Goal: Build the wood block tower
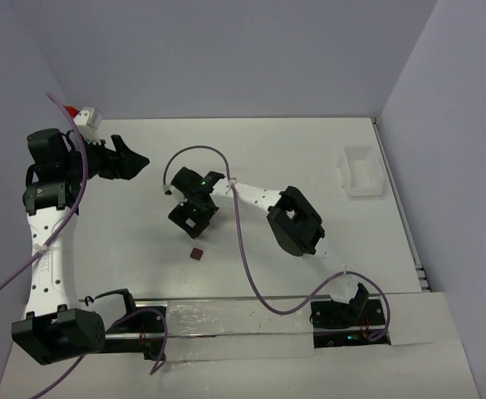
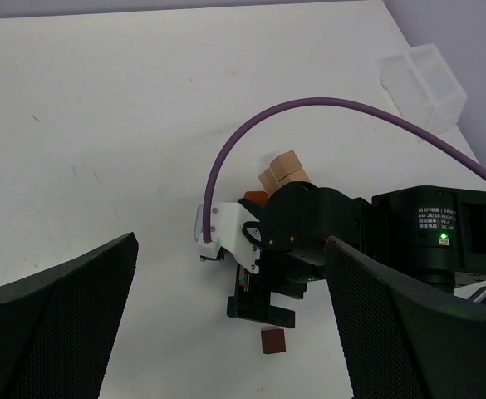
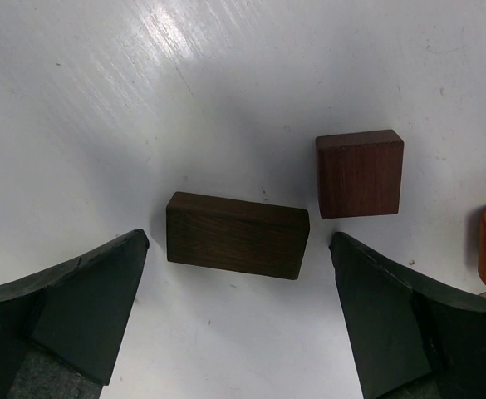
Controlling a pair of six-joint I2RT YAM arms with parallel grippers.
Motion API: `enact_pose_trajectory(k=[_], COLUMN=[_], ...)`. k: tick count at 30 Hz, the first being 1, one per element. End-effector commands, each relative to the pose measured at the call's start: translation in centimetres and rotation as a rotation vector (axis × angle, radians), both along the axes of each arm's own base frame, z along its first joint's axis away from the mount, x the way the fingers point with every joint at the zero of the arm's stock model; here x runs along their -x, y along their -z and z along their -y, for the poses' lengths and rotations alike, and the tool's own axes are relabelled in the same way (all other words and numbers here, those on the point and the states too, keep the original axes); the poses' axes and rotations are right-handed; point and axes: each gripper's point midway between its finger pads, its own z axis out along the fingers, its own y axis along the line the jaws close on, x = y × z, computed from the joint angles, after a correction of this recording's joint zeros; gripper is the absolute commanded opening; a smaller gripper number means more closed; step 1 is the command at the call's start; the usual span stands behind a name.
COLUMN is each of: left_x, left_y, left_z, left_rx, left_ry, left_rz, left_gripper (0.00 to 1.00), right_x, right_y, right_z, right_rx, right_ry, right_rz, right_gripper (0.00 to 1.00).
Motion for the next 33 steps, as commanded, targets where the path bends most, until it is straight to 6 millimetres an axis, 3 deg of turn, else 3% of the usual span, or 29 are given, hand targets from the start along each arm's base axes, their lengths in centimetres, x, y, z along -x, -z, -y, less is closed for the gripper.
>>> enact_pose_trajectory(k=[1,6,11,17,21,24,26,27,29,33], left_x=[-0.1,-0.1,0.0,-0.1,0.6,1.1,1.1,0.9,0.7,0.3], left_y=[-1.9,-2.0,-2.0,-1.9,-2.6,-3.2,-3.3,-3.1,-3.1,-3.4], left_z=[0.1,0.2,0.3,0.4,1.2,2.2,2.4,2.4,2.4,2.5], left_rx=[-0.01,-0.005,-0.003,-0.004,-0.016,0.007,0.018,0.019,0.024,0.027], left_ry=[0.021,0.03,0.04,0.047,0.124,0.201,0.224,0.224,0.234,0.246], left_rz=[0.075,0.078,0.081,0.08,0.113,0.131,0.13,0.126,0.126,0.136], left_gripper=[0.99,0.99,0.99,0.99,0.99,0.99,0.99,0.99,0.99,0.99], right_x=[-0.4,-0.9,-1.3,0.2,1.3,1.4,0.9,0.9,0.0,-1.4], right_y=[-0.3,-0.5,-0.9,-3.0,-7.7,-11.1,-12.5,-13.4,-15.2,-16.8], right_z=[-0.2,0.5,1.0,1.4,2.1,3.8,5.9,5.7,7.8,10.1], right_rx=[0.007,0.022,0.029,-0.015,-0.076,-0.123,-0.117,-0.139,-0.125,-0.107], right_ry=[-0.003,0.004,0.002,-0.07,-0.217,-0.335,-0.385,-0.391,-0.438,-0.475], right_rz=[0.032,0.073,0.116,0.087,0.114,0.106,0.094,0.105,0.128,0.152], right_gripper=[0.96,0.82,0.59,0.54,0.58,0.62,0.58,0.56,0.46,0.44])
